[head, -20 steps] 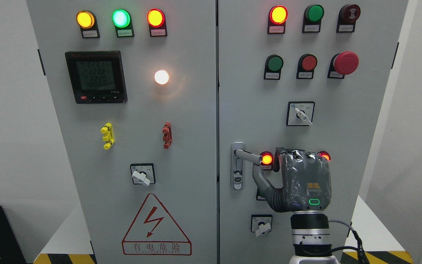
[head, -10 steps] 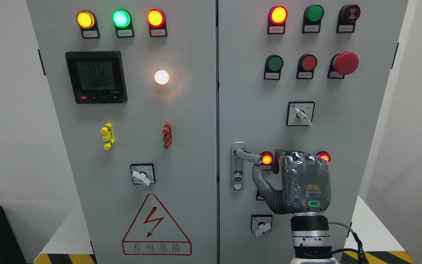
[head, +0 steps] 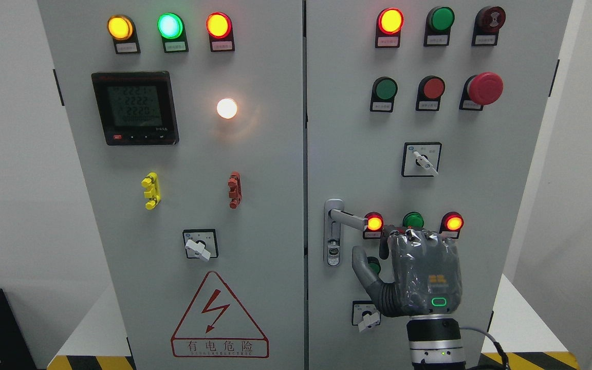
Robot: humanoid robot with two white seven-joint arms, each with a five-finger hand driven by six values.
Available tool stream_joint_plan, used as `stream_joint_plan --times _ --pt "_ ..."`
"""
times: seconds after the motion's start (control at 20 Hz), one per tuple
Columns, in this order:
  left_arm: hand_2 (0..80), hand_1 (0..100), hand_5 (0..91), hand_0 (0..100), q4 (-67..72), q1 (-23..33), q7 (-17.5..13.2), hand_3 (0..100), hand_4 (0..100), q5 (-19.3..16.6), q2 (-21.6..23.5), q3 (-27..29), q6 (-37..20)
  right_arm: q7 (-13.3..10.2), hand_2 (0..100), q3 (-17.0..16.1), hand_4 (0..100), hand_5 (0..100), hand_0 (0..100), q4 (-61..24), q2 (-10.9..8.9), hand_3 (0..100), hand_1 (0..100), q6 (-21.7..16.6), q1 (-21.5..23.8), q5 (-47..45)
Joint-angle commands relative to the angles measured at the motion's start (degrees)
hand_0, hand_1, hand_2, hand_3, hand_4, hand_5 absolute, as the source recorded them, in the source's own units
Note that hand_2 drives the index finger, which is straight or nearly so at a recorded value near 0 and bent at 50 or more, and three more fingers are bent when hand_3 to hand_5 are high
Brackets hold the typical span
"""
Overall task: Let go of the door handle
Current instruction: 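Open the right hand fingers and withdraw it away from the handle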
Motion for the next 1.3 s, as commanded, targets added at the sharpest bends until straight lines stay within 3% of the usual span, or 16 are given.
stream_joint_plan --times 0.0,0.2,0.35,0.55,0.65,0.85,0.95,1.0,1.1,1.15,1.25 --pt "2.3 0 0.0 0 -1.14 0.0 0.01 9 1 0.0 0.0 -1.23 0.01 -0.67 67 -3.93 88 88 43 -3.72 -0.35 100 36 -3.62 2.29 -1.63" --pt "2.2 0 0.0 0 -1.14 0.0 0.01 9 1 0.0 0.0 -1.23 0.01 -0.76 66 -8.33 87 87 43 -5.83 -0.35 100 34 -8.2 4.92 -1.98" --pt "2.2 0 0.0 0 -1.14 0.0 0.01 9 1 0.0 0.0 -1.23 0.01 -2.16 62 -10.35 85 84 43 -6.63 -0.35 100 33 -11.45 5.99 -3.82" --pt "2.2 0 0.0 0 -1.14 0.0 0.01 9 1 0.0 0.0 -1.23 0.01 -2.08 54 -11.41 81 76 42 -6.71 -0.35 94 31 -12.25 5.99 -4.79" --pt "2.2 0 0.0 0 -1.14 0.0 0.01 10 1 0.0 0.0 -1.23 0.01 -1.99 45 -12.98 73 67 43 -7.15 -0.43 81 30 -13.12 6.07 -4.88" --pt "2.3 0 0.0 0 -1.14 0.0 0.01 9 1 0.0 0.0 -1.23 0.01 -2.34 36 -17.46 65 60 43 -7.33 -0.26 69 27 -18.57 6.69 -4.97" --pt "2.3 0 0.0 0 -1.14 0.0 0.01 9 1 0.0 0.0 -1.23 0.01 -2.43 29 -19.57 53 45 44 -7.33 -0.17 55 25 -21.03 6.78 -5.14" --pt "2.3 0 0.0 0 -1.14 0.0 0.01 9 1 0.0 0.0 -1.23 0.01 -2.43 29 -20.45 51 44 44 -7.59 -0.08 53 24 -21.91 6.78 -6.45" --pt "2.3 0 0.0 0 -1.14 0.0 0.01 9 1 0.0 0.0 -1.23 0.01 -2.34 27 -20.81 46 29 43 -7.77 -0.34 48 24 -22.36 7.65 -9.52" --pt "2.3 0 0.0 0 -1.14 0.0 0.01 9 1 0.0 0.0 -1.23 0.01 -2.34 27 -21.08 44 28 43 -8.03 -0.43 47 24 -22.45 8.18 -10.23" --pt "2.2 0 0.0 0 -1.14 0.0 0.01 9 1 0.0 0.0 -1.23 0.01 -2.07 23 -21.61 28 12 43 -8.82 -0.43 33 22 -22.53 9.32 -10.59"
